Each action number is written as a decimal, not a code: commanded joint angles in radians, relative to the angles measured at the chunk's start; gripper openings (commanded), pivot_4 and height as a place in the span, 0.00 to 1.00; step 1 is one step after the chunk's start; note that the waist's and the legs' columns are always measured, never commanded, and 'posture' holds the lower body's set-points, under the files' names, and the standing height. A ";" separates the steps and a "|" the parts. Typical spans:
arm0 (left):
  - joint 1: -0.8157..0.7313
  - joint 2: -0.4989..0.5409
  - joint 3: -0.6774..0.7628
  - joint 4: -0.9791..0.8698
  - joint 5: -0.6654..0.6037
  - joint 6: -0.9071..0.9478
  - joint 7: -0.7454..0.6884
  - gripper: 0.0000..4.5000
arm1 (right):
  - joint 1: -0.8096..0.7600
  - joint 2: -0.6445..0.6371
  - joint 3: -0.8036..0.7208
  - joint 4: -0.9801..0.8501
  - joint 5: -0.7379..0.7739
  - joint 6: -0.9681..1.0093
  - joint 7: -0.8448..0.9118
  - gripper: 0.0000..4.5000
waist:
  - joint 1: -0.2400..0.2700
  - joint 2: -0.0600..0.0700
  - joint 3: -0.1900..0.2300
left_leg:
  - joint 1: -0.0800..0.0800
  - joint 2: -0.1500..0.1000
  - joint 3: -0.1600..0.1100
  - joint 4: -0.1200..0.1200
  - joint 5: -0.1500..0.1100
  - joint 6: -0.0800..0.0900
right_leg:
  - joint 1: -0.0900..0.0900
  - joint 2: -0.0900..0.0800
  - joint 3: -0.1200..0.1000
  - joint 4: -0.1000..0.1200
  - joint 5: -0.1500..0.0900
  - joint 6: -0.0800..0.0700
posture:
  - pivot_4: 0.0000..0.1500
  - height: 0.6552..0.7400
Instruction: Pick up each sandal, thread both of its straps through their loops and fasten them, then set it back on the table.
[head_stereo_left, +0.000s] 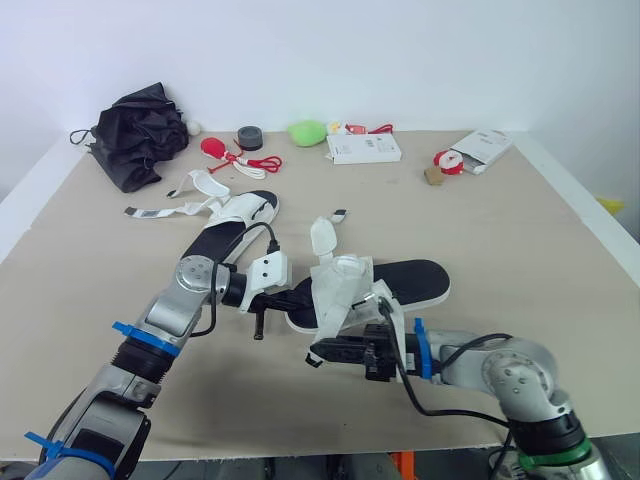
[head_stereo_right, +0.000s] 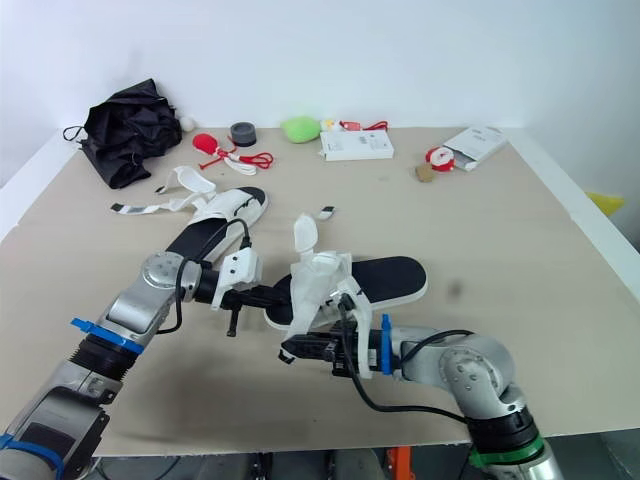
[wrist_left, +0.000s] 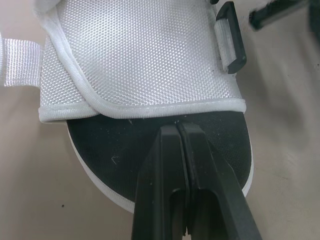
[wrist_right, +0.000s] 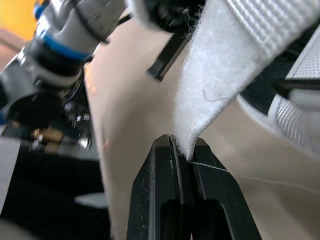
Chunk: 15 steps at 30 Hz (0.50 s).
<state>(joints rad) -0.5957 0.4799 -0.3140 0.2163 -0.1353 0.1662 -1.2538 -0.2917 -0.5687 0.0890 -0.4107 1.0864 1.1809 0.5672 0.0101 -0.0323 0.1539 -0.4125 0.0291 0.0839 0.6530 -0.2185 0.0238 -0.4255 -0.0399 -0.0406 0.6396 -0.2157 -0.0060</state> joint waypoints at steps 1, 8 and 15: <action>0.023 -0.003 -0.039 0.024 0.031 0.019 0.000 0.00 | -0.108 -0.135 -0.048 -0.030 0.053 0.038 0.170 0.01 | 0.001 0.003 0.002 | 0.000 0.000 0.000 0.000 0.000 0.000 | 0.000 0.000 0.000 0.000 0.000 0.000 | 1.00 1.00; 0.029 -0.004 -0.038 0.020 0.032 0.021 0.002 0.00 | -0.390 -0.387 0.095 0.140 -0.102 0.027 0.532 0.01 | 0.001 0.003 0.001 | -0.002 -0.001 -0.003 -0.001 -0.001 0.000 | 0.000 0.000 -0.005 -0.005 0.000 -0.001 | 1.00 1.00; 0.030 -0.009 -0.038 0.019 0.033 0.021 0.002 0.00 | -0.683 -0.313 0.292 0.471 -0.366 -0.070 0.697 0.01 | 0.003 0.004 0.001 | -0.009 -0.001 -0.004 0.001 -0.001 0.001 | -0.003 -0.001 -0.005 -0.006 0.001 0.000 | 1.00 1.00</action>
<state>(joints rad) -0.5878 0.4677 -0.3093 0.2056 -0.1388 0.1672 -1.2549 -0.9335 -0.8965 0.3579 0.0038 0.7757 1.1465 1.2182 0.0132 -0.0288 0.1549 -0.4214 0.0281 0.0793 0.6543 -0.2203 0.0251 -0.4290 -0.0409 -0.0461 0.6335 -0.2151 -0.0059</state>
